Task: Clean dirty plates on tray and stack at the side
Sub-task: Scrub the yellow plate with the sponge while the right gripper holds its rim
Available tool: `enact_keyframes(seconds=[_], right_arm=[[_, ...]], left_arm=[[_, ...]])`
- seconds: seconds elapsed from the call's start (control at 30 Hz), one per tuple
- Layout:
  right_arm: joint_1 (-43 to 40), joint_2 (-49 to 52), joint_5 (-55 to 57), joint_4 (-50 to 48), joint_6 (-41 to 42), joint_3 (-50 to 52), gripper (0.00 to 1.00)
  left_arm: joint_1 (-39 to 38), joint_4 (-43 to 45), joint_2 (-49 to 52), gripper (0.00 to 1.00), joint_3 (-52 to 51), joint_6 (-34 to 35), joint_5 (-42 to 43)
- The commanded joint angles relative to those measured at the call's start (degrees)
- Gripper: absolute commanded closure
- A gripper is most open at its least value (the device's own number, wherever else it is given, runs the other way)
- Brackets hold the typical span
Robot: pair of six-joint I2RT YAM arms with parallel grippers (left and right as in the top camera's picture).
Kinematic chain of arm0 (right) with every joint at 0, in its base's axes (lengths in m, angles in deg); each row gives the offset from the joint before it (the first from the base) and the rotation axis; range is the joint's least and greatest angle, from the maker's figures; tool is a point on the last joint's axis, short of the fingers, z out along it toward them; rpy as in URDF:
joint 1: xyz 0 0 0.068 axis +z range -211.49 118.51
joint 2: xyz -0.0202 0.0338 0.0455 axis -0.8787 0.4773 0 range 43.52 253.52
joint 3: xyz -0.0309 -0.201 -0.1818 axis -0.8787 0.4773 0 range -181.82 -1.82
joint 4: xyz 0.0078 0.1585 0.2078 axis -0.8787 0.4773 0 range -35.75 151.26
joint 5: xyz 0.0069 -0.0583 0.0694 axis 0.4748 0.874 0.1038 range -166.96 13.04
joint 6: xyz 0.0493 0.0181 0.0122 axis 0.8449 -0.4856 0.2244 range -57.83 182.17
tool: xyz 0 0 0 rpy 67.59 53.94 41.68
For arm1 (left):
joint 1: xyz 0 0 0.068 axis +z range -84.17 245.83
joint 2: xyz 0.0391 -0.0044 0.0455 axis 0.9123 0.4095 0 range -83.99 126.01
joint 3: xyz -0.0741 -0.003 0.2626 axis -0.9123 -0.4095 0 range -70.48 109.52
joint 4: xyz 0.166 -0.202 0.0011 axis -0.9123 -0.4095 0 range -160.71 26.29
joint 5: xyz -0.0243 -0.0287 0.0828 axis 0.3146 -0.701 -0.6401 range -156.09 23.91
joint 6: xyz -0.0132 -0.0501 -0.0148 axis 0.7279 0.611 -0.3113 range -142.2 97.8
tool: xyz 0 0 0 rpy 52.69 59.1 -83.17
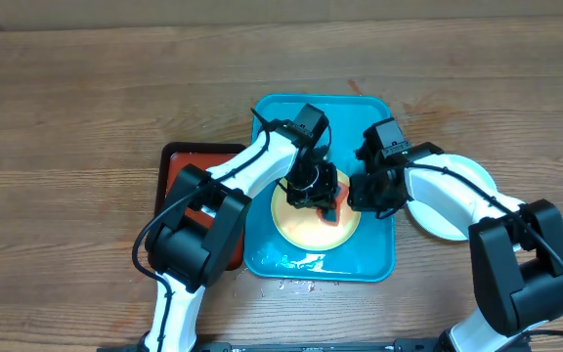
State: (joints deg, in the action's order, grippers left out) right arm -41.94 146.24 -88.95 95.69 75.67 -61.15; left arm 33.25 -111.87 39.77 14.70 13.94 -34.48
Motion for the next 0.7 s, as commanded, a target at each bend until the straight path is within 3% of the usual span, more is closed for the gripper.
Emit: enact_keyframes(seconds=[0.0,0.17,0.33,0.5,0.67], right_arm=[[-0.48,0.35,2.21,-0.74,-0.04,0.02,0.96],[-0.48,0.35,2.21,-0.70,-0.07,0.02,0.96],[-0.48,0.35,2.23,-0.66,-0.07,0.02,0.96],[-0.48,0.35,2.23,-0.66,-0.07,0.02,0.96],[-0.48,0.35,2.23,-0.66,-0.07,0.02,0.96]], left_arm=[[1.20,-6.86,0.28,0.96,-0.74,1.66,-17.11],[2.03,-13.05,-2.73,0.96,0.17,1.79,-33.88],[2.67,-15.06,-3.10,0.96,0.15,1.53,-41.64],[2.67,-11.87,-3.10,0.96,0.15,1.57,-36.26],[1.79,-1.75,-3.08,0.96,-0.04,0.92,-17.88]])
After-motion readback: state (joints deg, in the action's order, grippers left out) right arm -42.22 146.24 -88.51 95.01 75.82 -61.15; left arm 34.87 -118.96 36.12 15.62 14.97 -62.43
